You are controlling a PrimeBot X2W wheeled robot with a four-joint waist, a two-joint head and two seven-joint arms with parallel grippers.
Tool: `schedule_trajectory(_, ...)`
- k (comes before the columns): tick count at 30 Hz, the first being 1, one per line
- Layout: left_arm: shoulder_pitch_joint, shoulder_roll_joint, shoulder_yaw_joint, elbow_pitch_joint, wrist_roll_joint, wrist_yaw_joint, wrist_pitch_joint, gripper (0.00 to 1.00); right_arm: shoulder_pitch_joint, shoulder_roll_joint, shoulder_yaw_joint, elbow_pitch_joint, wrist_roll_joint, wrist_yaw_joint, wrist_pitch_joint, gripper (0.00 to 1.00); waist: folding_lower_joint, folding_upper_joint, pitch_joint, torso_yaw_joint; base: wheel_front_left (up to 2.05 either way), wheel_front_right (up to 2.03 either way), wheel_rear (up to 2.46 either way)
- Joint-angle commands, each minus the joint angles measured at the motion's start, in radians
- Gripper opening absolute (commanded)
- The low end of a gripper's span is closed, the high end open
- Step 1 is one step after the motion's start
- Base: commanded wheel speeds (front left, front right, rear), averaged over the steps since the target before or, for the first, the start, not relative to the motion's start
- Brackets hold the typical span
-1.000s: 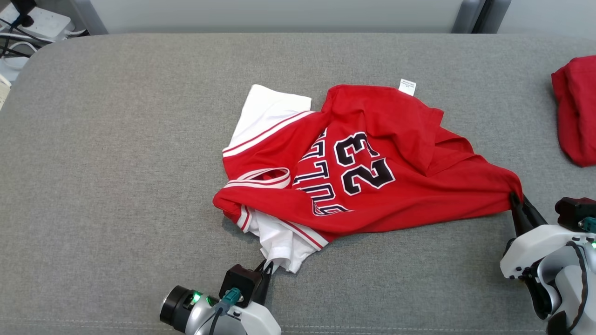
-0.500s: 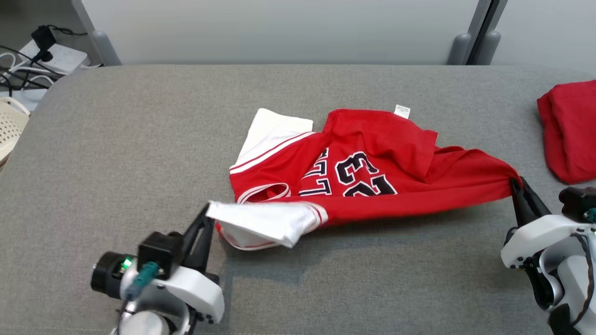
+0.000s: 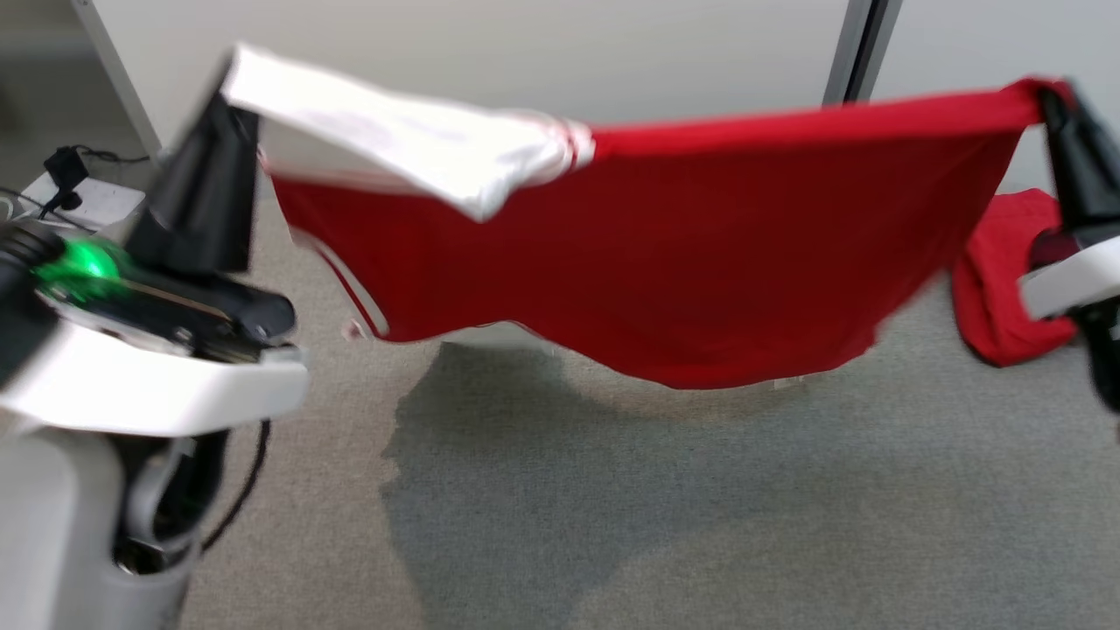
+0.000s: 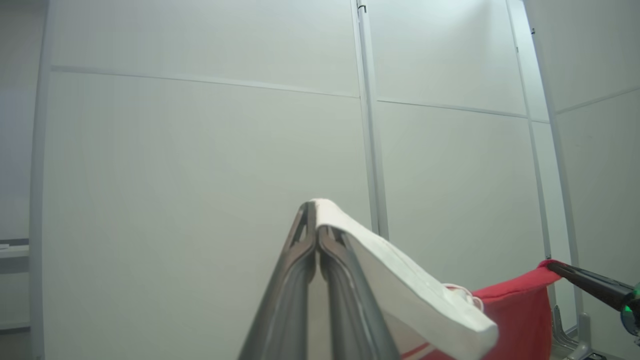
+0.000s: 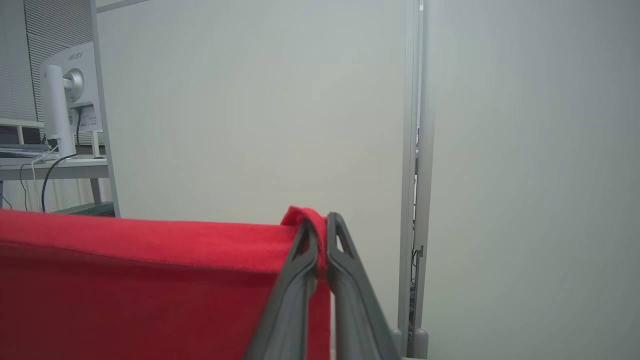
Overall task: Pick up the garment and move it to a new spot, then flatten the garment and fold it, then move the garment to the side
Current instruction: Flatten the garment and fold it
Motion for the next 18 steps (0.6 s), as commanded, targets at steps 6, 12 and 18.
schedule_trajectory(6,-0.209,0.024,0.108,-0.17,-0.135,0.032,0.126,0.0,-0.004,-0.085,-0.127,-0.292,0.051,0.0,0.141,0.0,0.0,-0.0001,-0.025,-0.025,0.0,0.0,0.0)
schedule_trajectory(12,-0.244,0.002,0.085,-0.137,-0.305,0.135,0.384,0.0,0.095,-0.043,-0.285,-0.507,0.142,0.0,0.423,0.0,0.0,-0.0001,0.007,-0.029,0.0,0.0,0.0)
schedule_trajectory(18,-0.359,0.019,0.023,0.209,-0.229,0.063,0.324,0.0,-0.055,0.067,-0.219,-0.292,0.059,0.0,0.572,0.0,0.0,-0.0001,0.109,-0.015,0.0,0.0,0.0)
